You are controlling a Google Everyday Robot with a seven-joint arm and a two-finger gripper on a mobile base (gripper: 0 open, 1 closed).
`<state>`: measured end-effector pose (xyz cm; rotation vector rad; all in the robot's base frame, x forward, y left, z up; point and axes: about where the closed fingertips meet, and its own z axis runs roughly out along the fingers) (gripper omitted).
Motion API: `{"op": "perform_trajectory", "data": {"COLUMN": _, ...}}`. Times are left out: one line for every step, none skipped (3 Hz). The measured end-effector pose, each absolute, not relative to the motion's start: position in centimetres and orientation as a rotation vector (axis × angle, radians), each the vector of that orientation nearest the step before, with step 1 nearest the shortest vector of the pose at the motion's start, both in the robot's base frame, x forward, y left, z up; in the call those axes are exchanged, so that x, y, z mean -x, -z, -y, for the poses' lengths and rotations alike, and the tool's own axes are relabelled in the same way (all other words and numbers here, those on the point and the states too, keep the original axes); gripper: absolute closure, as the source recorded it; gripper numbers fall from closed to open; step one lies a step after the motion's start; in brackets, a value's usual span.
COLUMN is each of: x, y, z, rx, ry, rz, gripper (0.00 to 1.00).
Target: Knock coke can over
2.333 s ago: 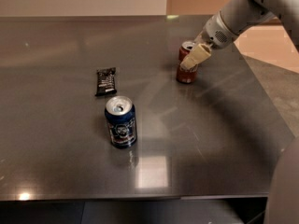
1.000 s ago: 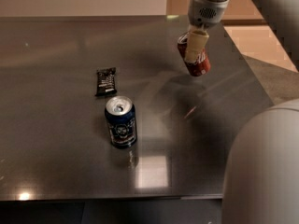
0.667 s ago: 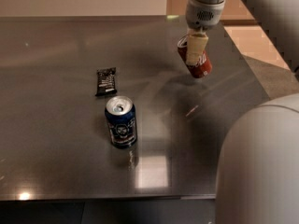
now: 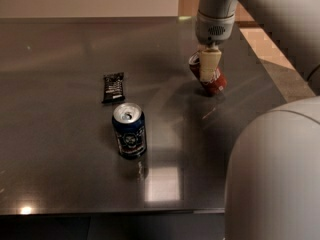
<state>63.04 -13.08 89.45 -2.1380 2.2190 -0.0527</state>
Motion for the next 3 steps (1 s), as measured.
{"op": "perform_trajectory", "data": {"x": -62.8, "y": -88.5, "z": 12.8, "rx": 2.222, "ry": 0.057, "rz": -2.187, "gripper": 0.13}}
{"op": "perform_trajectory", "data": {"x": -64.6, "y": -88.2, "z": 12.0, "rx": 2.183, "ry": 0.095, "rz": -2.142, "gripper": 0.0}}
{"op": "perform_trajectory", "data": {"x": -65.1, "y": -88.1, "z": 11.8, "rx": 2.171, "ry": 0.106, "rz": -2.128, "gripper": 0.0}}
